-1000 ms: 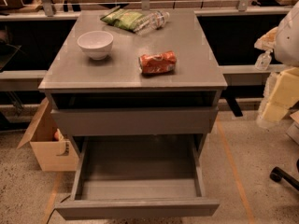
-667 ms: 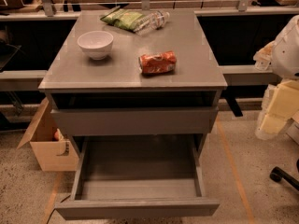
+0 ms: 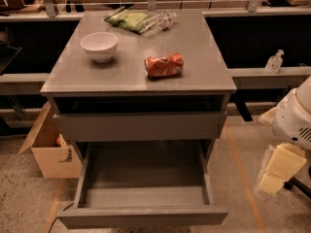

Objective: Close middle drawer

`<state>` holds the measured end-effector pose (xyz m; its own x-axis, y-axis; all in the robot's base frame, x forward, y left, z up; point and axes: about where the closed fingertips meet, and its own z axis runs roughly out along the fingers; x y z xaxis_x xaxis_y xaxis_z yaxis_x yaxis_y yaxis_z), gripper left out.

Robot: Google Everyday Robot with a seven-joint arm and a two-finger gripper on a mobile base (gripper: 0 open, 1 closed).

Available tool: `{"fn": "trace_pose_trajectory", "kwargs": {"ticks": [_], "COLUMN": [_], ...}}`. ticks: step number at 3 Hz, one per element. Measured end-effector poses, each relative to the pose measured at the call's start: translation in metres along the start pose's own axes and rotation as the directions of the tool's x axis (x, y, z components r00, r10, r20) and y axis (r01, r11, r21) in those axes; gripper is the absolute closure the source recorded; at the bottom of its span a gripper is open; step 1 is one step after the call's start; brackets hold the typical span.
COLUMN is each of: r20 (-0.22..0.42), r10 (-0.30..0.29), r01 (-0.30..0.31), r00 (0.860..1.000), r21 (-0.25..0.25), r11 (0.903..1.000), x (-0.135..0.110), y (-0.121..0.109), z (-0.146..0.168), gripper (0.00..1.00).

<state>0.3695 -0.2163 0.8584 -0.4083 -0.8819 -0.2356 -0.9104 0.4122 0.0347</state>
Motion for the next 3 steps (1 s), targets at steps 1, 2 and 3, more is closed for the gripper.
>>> {"fn": "trace_pose_trajectory", "kwargs": {"ticks": [1, 2, 3], "r20": [0.000, 0.020, 0.016], "r10": [-0.001, 0.000, -0.019], "r01": [0.001, 0.001, 0.021], "r00": [1.000, 1.000, 1.000], "r21": [0.001, -0.047, -0.145], "r11": [1.0000, 0.9989, 0.9893], "x": [0.000, -0.006, -0.021], "y": [0.000, 0.005, 0.024], "z": [0.000, 0.019, 0.067], "gripper": [0.00, 0.00, 0.00]}}
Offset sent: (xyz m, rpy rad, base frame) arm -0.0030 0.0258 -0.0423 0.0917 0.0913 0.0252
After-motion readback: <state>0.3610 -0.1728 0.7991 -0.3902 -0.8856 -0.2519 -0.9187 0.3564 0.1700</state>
